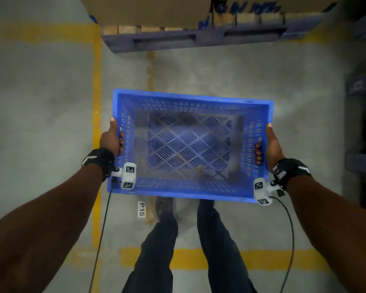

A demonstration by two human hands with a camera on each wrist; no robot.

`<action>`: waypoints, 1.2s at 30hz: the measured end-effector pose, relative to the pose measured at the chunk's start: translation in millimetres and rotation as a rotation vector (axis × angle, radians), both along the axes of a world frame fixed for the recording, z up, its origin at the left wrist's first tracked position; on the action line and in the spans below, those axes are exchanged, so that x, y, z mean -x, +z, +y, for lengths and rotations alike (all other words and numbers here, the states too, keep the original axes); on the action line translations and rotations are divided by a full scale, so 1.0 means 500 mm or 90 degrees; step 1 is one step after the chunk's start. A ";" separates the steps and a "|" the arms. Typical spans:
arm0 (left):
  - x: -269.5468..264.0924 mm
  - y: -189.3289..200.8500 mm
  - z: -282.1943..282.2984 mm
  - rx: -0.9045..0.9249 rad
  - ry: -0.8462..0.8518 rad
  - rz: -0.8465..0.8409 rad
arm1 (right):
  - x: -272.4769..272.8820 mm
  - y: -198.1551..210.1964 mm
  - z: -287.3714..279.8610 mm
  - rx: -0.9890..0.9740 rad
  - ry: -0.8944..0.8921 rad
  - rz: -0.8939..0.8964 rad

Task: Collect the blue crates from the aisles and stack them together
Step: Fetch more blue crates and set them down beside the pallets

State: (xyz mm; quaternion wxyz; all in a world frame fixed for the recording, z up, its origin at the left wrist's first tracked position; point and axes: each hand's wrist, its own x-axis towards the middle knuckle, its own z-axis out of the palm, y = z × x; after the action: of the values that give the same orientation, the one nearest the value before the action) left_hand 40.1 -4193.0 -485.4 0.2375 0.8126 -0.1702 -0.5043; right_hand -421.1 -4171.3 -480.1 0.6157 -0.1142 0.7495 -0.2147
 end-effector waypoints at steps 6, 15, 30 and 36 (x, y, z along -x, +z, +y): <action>0.016 -0.127 -0.075 -0.007 -0.001 0.041 | 0.014 -0.143 -0.067 -0.004 -0.021 -0.013; 0.023 -0.236 -0.086 -0.022 0.056 0.050 | 0.014 -0.234 -0.125 -0.009 -0.005 -0.004; 0.043 -0.255 -0.101 -0.004 0.049 0.098 | 0.048 -0.249 -0.148 0.007 -0.002 0.001; 0.062 -0.263 -0.095 -0.002 0.043 0.097 | 0.058 -0.250 -0.138 0.014 -0.008 0.021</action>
State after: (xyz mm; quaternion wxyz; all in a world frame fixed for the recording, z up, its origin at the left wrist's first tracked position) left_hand 9.2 -4240.5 -617.1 0.2652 0.7777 -0.1234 -0.5564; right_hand -450.2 -4240.4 -605.0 0.6007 -0.1199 0.7578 -0.2247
